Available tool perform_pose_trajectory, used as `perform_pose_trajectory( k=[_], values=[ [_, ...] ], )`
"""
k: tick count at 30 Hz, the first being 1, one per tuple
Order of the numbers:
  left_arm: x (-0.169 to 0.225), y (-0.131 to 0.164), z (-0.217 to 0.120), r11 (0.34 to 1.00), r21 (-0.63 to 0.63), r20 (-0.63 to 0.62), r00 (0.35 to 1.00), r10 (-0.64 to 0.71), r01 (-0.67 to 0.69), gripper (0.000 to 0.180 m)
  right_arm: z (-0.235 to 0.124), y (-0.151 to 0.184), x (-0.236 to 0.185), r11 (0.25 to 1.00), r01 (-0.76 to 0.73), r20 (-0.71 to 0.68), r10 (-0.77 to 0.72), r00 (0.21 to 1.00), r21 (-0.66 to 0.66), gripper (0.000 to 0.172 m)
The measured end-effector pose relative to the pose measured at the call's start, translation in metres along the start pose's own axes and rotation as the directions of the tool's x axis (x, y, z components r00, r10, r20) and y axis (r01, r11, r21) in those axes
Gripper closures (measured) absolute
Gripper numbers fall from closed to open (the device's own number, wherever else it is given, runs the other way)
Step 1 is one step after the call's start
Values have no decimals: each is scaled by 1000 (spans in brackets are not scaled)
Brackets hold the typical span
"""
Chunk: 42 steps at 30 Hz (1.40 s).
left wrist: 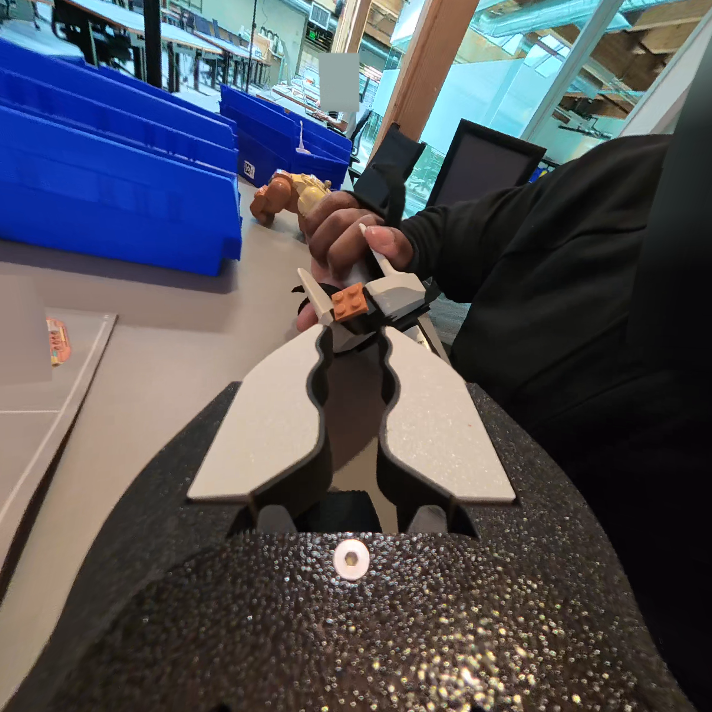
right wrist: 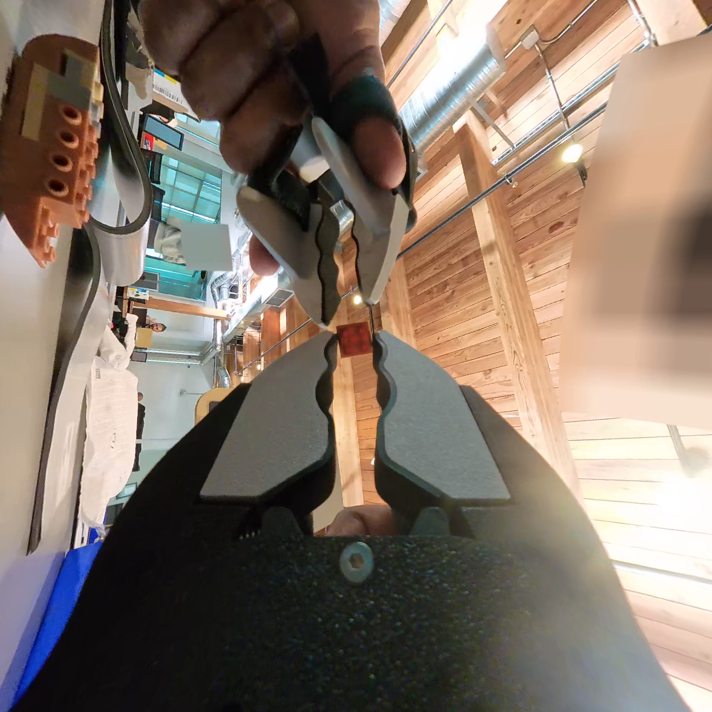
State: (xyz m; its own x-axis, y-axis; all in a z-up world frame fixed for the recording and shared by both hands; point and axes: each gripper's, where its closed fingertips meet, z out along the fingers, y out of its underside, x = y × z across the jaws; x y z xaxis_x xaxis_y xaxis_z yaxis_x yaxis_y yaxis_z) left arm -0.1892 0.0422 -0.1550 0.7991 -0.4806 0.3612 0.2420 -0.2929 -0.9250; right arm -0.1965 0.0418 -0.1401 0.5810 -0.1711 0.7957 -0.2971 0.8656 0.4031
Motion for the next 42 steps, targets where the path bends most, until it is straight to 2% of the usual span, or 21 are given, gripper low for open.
perform_pose_trajectory(
  k=[4, 10, 15, 22, 29, 31, 38, 40, 42],
  values=[
    [-1, -1, 0, 982, -16, 70, 980, 186, -186, 159, -1, -4, 4, 1000, -7, -16, 8, 1000, 22, 155],
    [8, -7, 0, 927, -13, 96, 923, 373, -374, 160, -3, -9, 6, 998, -21, -23, 22, 999, 60, 155],
    [21, 6, -7, 825, -80, 6, 827, 562, -560, 157, -10, -30, 14, 977, -72, -31, 80, 996, 199, 155],
    [44, 23, -12, 753, -91, -167, 755, 634, -652, 154, -16, -58, 23, 928, -124, -21, 140, 990, 351, 155],
    [54, 44, -8, 700, -134, -279, 704, 653, -702, 158, -17, -73, 26, 897, -153, -8, 171, 985, 415, 155],
    [54, 47, -7, 690, -140, -282, 696, 660, -711, 165, -16, -75, 24, 893, -161, 3, 176, 984, 420, 155],
    [44, 44, -7, 649, -157, -207, 668, 715, -744, 166, -13, -68, 16, 898, -196, 53, 191, 980, 394, 149],
    [37, 39, -8, 628, -167, -159, 650, 744, -760, 166, -12, -61, 14, 895, -239, 86, 223, 971, 377, 145],
    [30, 33, -10, 589, -182, -102, 611, 785, -787, 166, -11, -52, 13, 876, -342, 155, 307, 939, 340, 141]
  ],
)
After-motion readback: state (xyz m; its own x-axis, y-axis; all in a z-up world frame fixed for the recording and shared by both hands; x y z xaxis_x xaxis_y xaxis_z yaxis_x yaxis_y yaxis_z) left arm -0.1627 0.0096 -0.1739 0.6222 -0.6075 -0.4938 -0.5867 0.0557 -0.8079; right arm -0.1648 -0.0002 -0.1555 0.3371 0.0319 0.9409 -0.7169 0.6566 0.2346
